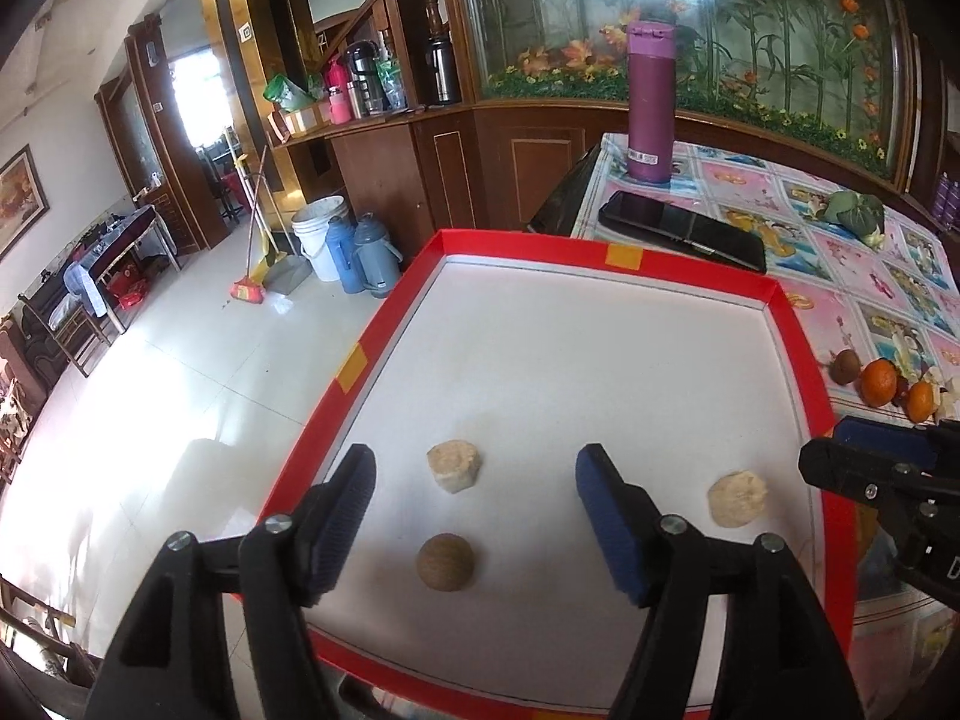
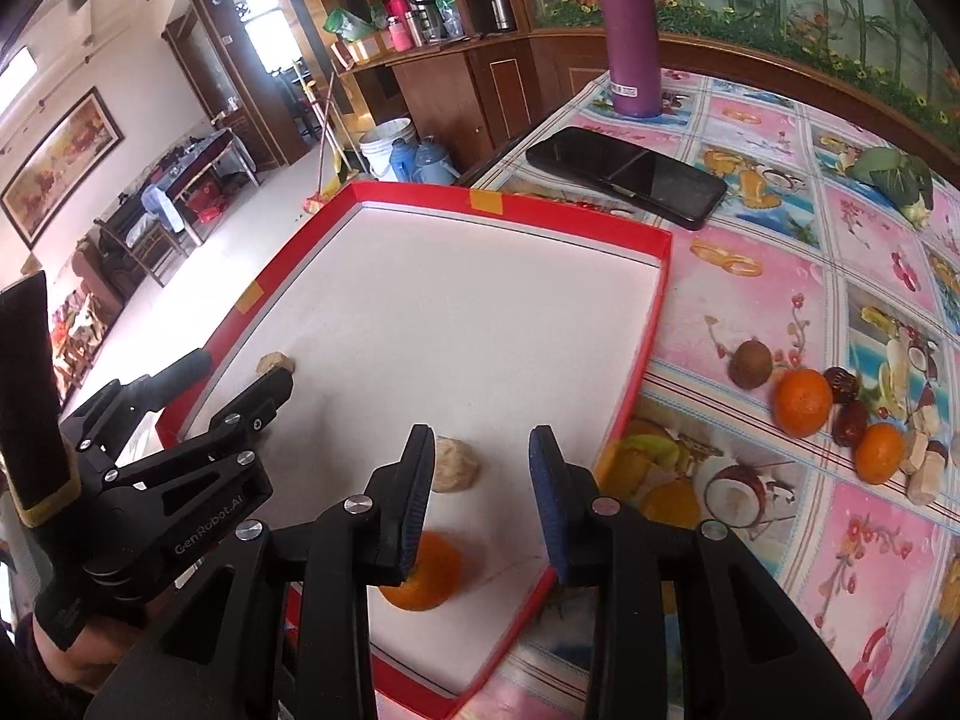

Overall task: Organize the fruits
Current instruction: 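Open both grippers to drop the cakes into the tray, then grasp a beige cake block with the right gripper while the left grasps an orange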

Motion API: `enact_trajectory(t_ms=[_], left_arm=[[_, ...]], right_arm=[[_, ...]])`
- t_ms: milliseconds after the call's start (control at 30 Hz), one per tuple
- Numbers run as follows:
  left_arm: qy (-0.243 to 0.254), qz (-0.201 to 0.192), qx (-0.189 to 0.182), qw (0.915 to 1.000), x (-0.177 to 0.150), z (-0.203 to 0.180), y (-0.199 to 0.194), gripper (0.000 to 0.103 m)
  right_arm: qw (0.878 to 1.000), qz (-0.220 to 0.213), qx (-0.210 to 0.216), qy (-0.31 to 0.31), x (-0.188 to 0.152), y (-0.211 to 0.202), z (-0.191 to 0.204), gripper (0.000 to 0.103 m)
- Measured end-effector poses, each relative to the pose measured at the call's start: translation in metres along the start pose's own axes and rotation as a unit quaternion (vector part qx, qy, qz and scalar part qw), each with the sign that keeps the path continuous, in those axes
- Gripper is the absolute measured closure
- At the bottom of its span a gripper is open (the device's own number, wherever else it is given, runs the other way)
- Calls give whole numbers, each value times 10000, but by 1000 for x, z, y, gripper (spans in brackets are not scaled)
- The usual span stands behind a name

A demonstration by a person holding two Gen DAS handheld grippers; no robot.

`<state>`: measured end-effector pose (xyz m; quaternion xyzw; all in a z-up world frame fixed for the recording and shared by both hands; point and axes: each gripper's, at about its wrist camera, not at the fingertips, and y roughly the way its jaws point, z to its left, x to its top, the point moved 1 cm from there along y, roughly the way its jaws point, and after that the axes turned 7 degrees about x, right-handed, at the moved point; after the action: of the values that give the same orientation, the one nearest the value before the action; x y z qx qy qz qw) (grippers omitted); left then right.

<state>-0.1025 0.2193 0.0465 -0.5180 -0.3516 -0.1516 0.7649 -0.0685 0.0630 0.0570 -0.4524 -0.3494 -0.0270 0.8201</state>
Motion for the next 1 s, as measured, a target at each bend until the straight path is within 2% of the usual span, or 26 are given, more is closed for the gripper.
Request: enact_trajectory(t_ms=[167, 267, 567, 800, 1000], left_arm=[[191, -190, -388, 9989, 8, -31, -24, 15], [345, -222, -609, 9973, 10, -51, -34, 15], [847, -169, -895, 9922, 5, -108, -51, 14], [1213, -221, -1031, 9870, 5, -144, -64, 14], [1406, -166, -1132, 9834, 4, -164, -67, 14]], right_arm=[[9991, -247, -217, 258, -9, -35, -40, 71], [9975, -363, -468, 385, -18, -54, -70, 71], [9894, -395, -972, 1006, -59, -96, -159, 70], [9878, -501, -955, 1120, -59, -104, -181, 70], [9879, -446, -975, 1124, -49, -92, -191, 70]])
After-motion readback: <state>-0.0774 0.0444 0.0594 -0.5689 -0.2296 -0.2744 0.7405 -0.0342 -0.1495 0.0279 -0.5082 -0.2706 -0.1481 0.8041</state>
